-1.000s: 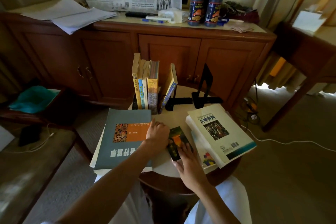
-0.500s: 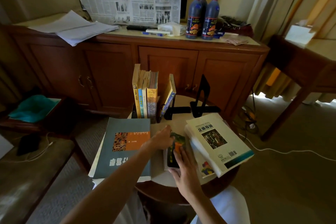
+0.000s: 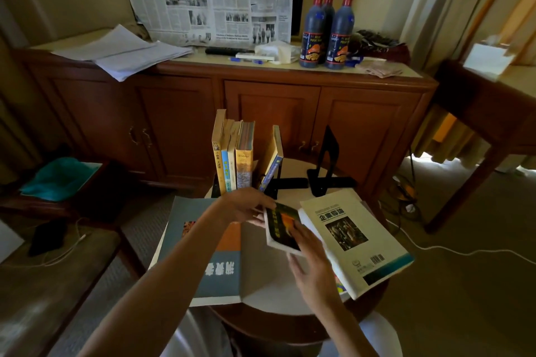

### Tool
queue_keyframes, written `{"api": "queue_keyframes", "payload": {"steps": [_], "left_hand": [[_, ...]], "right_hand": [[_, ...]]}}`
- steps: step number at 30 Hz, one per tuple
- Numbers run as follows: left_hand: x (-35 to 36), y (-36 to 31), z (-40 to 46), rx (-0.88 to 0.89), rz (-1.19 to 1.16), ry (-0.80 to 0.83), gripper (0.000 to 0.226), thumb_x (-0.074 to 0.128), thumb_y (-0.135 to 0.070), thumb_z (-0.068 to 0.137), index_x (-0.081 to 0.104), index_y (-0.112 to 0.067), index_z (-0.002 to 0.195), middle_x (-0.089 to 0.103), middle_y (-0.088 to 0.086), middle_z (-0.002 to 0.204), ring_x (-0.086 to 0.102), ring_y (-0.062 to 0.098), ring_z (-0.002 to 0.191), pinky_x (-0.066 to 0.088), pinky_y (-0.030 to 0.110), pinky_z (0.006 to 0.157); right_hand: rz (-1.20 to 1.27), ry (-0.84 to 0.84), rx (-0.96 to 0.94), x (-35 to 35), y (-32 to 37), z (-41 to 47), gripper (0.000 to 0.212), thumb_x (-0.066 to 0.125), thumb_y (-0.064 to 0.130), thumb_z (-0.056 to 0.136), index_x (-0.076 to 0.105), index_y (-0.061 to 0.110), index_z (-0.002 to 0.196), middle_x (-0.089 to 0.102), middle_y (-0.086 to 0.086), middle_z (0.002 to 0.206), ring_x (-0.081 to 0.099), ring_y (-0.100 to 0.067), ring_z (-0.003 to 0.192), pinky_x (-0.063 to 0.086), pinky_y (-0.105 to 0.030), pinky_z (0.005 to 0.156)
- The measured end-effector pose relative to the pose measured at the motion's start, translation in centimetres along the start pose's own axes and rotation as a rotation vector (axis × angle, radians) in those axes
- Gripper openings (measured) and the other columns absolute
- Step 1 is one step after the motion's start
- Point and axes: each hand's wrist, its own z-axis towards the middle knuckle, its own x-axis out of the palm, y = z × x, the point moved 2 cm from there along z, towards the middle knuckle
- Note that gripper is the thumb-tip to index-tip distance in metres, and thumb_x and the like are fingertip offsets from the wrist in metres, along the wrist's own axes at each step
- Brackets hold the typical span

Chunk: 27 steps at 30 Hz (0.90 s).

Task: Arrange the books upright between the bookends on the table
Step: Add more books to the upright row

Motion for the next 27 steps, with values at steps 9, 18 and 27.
{"api": "queue_keyframes", "payload": {"steps": [9,18,27], "left_hand": [[-0.5,-9.4,-2.1,0.815,0.967,-0.563,0.02,0.059,-0.015,0.094,0.058,-0.011,0.114,0.066,0.008,0.108,0.064,0.028,0.097,0.055,0.042,0.085],[-2.0,-9.7,3.3,0.758,1.728,-0.483,0.06,0.047,-0.053,0.098,0.036,-0.026,0.15,0.036,-0.008,0.157,0.025,0.017,0.148,0.008,0.049,0.121],[-6.6,-8.4,2.0,1.025,1.627,-0.629,0.048,0.07,-0.046,0.084,0.068,-0.009,0.115,0.065,0.006,0.128,0.044,0.029,0.135,0.027,0.046,0.117]], "right_hand": [[0.056,-0.248,0.174,-0.6,-0.1,5.4,0.003,0.066,0.011,0.092,0.067,0.008,0.092,0.067,0.006,0.074,0.064,0.002,0.067,0.044,-0.005,0.052],[0.02,-0.066,0.215,3.2,-2.7,8.8,0.016,0.071,0.019,0.088,0.07,0.013,0.103,0.069,0.006,0.083,0.064,-0.002,0.07,0.053,-0.017,0.06],[-0.008,-0.094,0.287,5.5,-1.4,11.9,0.028,0.053,0.029,0.1,0.065,0.004,0.107,0.06,0.003,0.079,0.053,-0.003,0.06,0.036,-0.002,0.052]]}}
